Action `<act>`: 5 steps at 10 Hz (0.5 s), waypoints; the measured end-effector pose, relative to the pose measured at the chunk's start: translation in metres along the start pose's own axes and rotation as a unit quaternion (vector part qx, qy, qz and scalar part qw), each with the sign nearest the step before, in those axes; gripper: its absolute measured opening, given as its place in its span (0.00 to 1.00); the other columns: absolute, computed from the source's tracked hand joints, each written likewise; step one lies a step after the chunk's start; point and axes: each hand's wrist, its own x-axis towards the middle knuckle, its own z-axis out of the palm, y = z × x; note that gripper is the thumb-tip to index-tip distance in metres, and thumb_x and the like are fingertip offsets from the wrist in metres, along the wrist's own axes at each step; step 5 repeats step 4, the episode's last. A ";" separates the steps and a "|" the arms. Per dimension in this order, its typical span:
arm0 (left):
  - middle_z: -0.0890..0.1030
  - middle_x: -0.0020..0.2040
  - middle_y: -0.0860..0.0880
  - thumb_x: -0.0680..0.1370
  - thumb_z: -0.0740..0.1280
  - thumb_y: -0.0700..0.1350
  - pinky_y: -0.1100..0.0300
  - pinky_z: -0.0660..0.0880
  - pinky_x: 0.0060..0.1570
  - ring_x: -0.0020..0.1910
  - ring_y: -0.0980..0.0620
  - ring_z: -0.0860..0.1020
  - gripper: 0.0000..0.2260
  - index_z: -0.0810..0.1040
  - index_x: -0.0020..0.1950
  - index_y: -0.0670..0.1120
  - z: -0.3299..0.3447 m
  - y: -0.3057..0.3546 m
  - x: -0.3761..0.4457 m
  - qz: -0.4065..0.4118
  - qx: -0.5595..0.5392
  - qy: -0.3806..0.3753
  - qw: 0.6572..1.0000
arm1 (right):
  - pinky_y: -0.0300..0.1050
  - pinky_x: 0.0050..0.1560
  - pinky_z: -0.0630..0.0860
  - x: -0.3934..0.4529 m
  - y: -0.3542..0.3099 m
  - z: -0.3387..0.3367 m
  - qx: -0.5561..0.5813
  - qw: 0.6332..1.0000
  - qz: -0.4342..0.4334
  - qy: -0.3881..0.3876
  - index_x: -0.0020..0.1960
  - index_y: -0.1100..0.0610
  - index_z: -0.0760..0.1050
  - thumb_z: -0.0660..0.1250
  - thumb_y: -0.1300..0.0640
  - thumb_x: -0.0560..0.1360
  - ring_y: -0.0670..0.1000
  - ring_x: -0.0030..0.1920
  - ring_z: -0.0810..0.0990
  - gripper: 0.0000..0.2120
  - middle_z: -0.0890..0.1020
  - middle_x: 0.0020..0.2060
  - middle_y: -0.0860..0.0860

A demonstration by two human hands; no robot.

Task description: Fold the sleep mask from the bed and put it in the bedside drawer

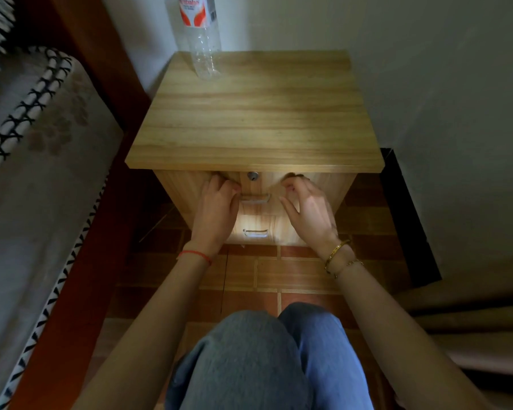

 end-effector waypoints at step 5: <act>0.79 0.59 0.50 0.78 0.63 0.47 0.46 0.75 0.58 0.57 0.47 0.77 0.13 0.75 0.62 0.49 -0.025 0.000 -0.027 0.003 -0.014 -0.005 1.000 | 0.54 0.66 0.69 -0.017 0.000 -0.010 0.008 0.999 0.034 -0.005 0.65 0.59 0.71 0.66 0.54 0.76 0.54 0.65 0.73 0.19 0.77 0.62 0.56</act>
